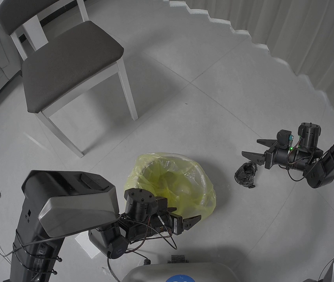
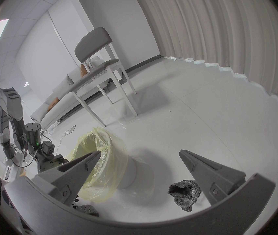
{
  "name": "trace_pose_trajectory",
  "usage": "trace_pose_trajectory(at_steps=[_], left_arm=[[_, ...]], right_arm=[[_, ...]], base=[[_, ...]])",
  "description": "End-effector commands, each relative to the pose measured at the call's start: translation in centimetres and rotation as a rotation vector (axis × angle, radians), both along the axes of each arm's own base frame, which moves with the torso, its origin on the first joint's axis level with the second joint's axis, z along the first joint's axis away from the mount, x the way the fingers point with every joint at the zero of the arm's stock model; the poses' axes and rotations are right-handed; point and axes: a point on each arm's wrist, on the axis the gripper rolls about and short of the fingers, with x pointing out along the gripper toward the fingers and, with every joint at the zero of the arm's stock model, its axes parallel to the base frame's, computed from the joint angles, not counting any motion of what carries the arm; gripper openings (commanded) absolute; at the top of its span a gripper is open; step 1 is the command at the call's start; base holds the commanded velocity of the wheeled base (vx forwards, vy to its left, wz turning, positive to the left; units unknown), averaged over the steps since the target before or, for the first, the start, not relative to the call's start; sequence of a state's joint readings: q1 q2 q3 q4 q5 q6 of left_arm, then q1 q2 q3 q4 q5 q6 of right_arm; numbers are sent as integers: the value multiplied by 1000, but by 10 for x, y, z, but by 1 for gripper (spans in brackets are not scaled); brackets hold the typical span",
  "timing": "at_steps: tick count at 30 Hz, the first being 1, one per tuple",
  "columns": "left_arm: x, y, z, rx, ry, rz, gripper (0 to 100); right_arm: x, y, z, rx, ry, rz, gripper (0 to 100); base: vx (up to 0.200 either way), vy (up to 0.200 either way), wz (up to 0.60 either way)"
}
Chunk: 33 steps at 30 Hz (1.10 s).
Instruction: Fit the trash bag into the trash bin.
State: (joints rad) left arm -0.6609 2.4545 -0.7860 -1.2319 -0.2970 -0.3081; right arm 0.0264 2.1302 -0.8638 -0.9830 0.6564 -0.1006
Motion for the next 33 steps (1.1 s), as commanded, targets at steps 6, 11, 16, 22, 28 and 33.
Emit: trace_pose_trajectory(at_steps=[6, 11, 16, 22, 28, 33], left_arm=[[-10, -5, -7, 16, 24, -24, 100], [-14, -6, -11, 24, 35, -28, 100], [-14, -1, -2, -6, -2, -15, 100], [-9, 10, 19, -33, -38, 16, 100], [-3, 28, 53, -76, -100, 63, 100], [-5, 43, 82, -111, -156, 96, 100]], right_arm=[[-2, -6, 0, -1, 4, -14, 100], [-2, -6, -1, -2, 4, -15, 100], [-2, -6, 1, -1, 1, -15, 100], [-2, -6, 2, -2, -3, -13, 100], [-6, -4, 8, -1, -16, -9, 100], [-14, -2, 22, 0, -47, -1, 100]], base=[[0, 0, 0], [0, 0, 0], [0, 0, 0], [0, 0, 0], [0, 0, 0], [0, 0, 0]])
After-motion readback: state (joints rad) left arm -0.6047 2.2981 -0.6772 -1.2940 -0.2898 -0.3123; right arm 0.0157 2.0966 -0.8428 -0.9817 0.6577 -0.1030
